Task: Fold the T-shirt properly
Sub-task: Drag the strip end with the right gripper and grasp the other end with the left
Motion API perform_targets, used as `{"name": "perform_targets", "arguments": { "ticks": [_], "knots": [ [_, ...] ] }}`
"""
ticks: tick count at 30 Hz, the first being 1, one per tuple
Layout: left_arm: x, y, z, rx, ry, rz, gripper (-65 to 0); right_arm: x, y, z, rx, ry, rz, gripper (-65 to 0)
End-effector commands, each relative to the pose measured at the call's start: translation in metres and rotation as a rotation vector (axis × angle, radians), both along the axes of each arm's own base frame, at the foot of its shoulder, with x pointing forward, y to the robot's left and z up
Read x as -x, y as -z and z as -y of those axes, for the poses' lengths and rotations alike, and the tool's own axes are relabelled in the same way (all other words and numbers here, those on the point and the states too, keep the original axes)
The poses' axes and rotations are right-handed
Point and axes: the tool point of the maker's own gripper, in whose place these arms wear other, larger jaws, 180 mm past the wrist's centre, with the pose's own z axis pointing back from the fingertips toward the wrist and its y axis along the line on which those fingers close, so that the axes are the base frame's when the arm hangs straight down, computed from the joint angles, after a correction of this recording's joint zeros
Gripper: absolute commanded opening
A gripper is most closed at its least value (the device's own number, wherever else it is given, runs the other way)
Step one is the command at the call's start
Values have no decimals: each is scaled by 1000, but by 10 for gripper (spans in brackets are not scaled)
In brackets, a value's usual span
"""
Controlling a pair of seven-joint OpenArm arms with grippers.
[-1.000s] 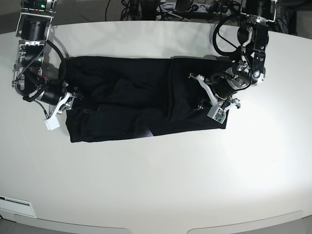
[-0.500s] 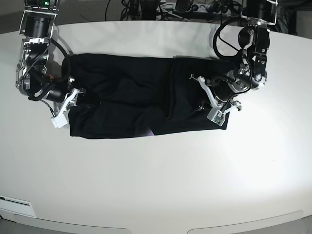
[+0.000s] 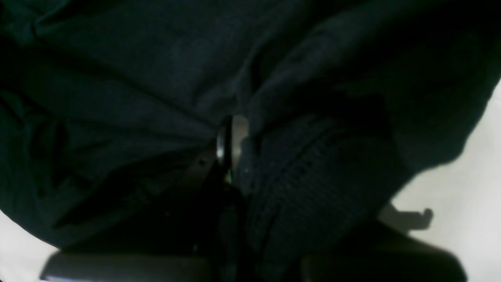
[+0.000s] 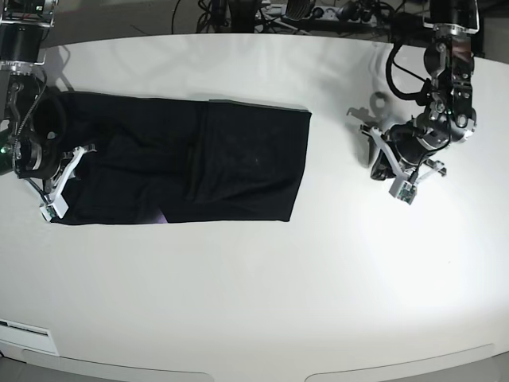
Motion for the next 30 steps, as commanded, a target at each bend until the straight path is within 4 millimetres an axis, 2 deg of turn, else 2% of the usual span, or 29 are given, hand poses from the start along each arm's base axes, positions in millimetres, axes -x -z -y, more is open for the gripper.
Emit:
{"name": "perform_targets", "arguments": {
  "ticks": [1, 5, 8, 13, 17, 27, 30],
  "knots": [
    [-8, -13, -5, 2, -5, 40, -650, -12, -22, 14, 39, 7, 60, -650],
    [-6, -14, -1, 40, -8, 33, -650, -18, -46, 29, 107, 10, 105, -650],
    [-1, -12, 5, 82, -4, 19, -650, -24, -61, 26, 133, -1, 156, -650],
    [10, -4, 10, 119, -3, -13, -650, -34, -75, 10, 102, 16, 240, -650],
    [15, -1, 11, 129, -5, -9, -650, -39, -80, -18, 29, 24, 295, -650],
    [22, 3, 14, 156, -10, 8, -650, -39, -61, -104, -245, 33, 302, -650],
    [21, 2, 14, 159, -10, 15, -650, -39, -63, -132, -356, 23, 308, -650]
  ]
}}
